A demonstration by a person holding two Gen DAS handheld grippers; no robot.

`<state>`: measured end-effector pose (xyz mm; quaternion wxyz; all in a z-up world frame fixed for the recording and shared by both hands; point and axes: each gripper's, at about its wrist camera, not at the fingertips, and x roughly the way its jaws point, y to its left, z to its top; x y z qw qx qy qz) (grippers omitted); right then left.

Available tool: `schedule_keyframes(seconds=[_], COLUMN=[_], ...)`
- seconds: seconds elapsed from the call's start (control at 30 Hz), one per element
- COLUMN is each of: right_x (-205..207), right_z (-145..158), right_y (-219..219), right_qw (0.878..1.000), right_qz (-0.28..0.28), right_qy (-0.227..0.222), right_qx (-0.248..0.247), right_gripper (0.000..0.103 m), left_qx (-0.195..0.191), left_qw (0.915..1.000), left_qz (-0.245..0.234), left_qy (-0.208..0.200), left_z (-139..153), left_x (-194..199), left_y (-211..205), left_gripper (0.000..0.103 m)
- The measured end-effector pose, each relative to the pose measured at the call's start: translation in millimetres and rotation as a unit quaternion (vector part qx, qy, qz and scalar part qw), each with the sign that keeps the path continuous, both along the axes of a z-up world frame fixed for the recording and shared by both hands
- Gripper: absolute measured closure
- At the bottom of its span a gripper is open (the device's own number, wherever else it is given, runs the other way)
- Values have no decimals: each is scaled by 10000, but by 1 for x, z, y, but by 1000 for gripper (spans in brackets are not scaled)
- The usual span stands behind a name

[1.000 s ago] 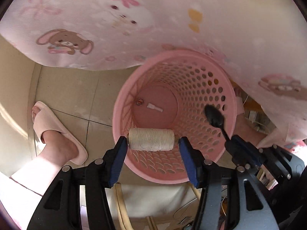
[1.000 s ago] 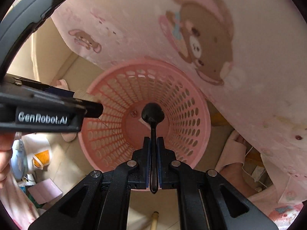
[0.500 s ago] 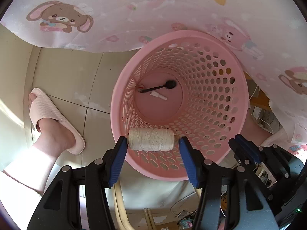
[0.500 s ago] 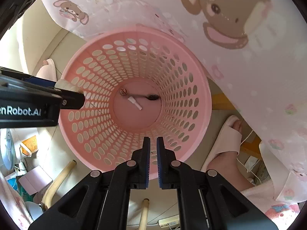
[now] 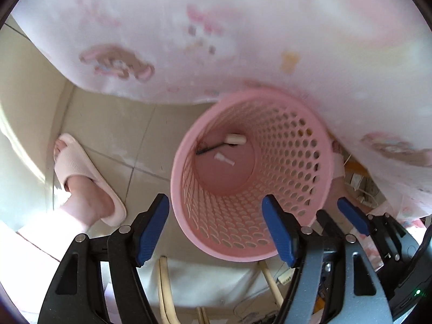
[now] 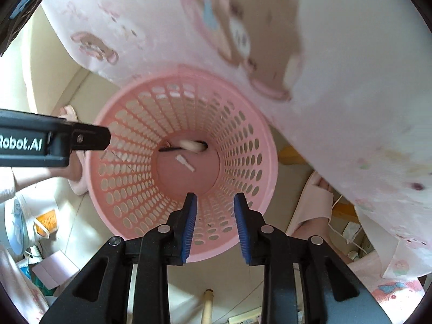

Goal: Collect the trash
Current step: 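Open the left tool to drop the spool and raise both tools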

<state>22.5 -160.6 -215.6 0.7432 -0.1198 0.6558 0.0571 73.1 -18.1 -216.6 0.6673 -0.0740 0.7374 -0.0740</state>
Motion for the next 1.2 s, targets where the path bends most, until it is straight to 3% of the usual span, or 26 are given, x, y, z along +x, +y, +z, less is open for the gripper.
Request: schedule_keyframes(seconds=[0.13, 0.27, 0.6, 0.8, 0.97, 1.13, 1.2], right_x=[-2, -7, -15, -19, -24, -16, -14], right_z=[33, 65, 121, 150, 175, 189, 189], right_y=[0, -2, -12, -20, -34, -48, -52], right_qw=[9987, 9936, 9784, 9715, 9607, 9522, 9503], right_qz=[-48, -119, -160, -148, -305, -547, -651], right_qy=[-501, -1119, -1997, -2216, -2545, -2773, -2828], right_qx=[123, 85, 516, 826, 1067, 1158, 1129], right_gripper=[73, 73, 72, 72, 72, 72, 72], left_qx=[-162, 49, 138, 227, -98, 247, 136], left_qw=[9993, 9955, 9732, 9623, 9581, 9406, 9364], left_qz=[84, 9, 6, -276, -166, -274, -212], left_qy=[-340, -949, -2294, -2695, -2857, -3375, -3500], left_z=[32, 67, 132, 150, 166, 183, 189], left_x=[3, 3, 1, 0, -3, -4, -4], left_y=[7, 13, 25, 11, 11, 6, 8], left_gripper=[33, 31, 26, 26, 25, 25, 25])
